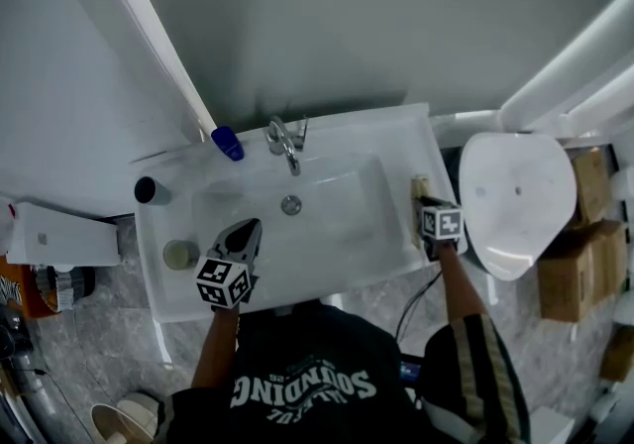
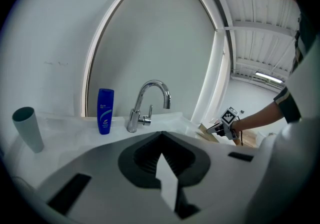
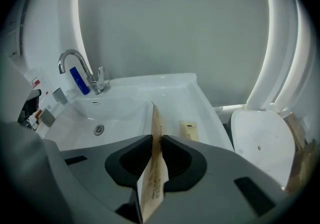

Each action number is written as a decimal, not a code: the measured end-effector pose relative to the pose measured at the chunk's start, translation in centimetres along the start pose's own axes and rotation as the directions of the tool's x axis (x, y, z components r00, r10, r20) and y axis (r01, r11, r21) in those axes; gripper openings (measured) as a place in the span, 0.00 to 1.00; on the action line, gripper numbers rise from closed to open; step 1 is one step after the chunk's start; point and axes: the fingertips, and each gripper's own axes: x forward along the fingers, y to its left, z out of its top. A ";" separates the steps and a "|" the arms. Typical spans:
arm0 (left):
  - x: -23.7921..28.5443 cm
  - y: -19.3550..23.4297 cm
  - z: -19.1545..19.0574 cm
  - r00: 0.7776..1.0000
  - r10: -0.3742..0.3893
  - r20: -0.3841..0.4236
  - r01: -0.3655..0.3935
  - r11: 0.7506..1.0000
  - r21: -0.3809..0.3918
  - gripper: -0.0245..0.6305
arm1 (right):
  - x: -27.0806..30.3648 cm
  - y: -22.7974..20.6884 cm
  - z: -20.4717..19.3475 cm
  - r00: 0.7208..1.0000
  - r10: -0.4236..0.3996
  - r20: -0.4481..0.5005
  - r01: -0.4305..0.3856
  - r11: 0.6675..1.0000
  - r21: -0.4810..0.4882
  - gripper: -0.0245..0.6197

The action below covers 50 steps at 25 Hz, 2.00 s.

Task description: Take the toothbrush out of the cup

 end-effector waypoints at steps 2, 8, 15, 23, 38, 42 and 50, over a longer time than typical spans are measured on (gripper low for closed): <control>-0.3 0.4 -0.1 1.000 0.016 -0.002 -0.016 1.000 -0.006 0.04 | 1.3 -0.1 -0.4 1.000 0.012 -0.025 -0.012 1.000 0.014 0.14; -0.9 1.5 -0.4 0.999 0.053 -0.012 -0.054 0.998 -0.020 0.04 | 4.7 -1.2 -1.8 0.994 -0.026 -0.103 0.029 0.999 0.031 0.14; -1.4 2.3 0.0 0.997 0.077 -0.002 -0.077 0.997 -0.018 0.04 | 4.6 1.1 -1.0 0.995 -0.029 -0.097 0.027 1.000 -0.014 0.17; -2.1 1.8 0.1 0.997 0.075 0.015 -0.075 0.997 -0.005 0.04 | 3.7 3.5 0.0 0.998 -0.025 -0.059 0.022 0.998 -0.061 0.23; -4.8 2.3 1.3 0.988 0.124 0.088 -0.124 0.992 -0.004 0.04 | -1.6 26.5 4.1 0.884 0.438 0.161 -0.411 0.894 -0.176 0.04; -5.8 3.0 1.7 0.982 0.149 0.113 -0.149 0.989 -0.008 0.04 | -4.6 30.4 7.5 0.826 0.483 0.290 -0.424 0.872 -0.246 0.03; -7.1 3.5 3.4 0.973 0.165 0.160 -0.168 0.986 0.004 0.04 | -11.7 32.0 14.6 0.717 0.471 0.514 -0.312 0.876 -0.367 0.03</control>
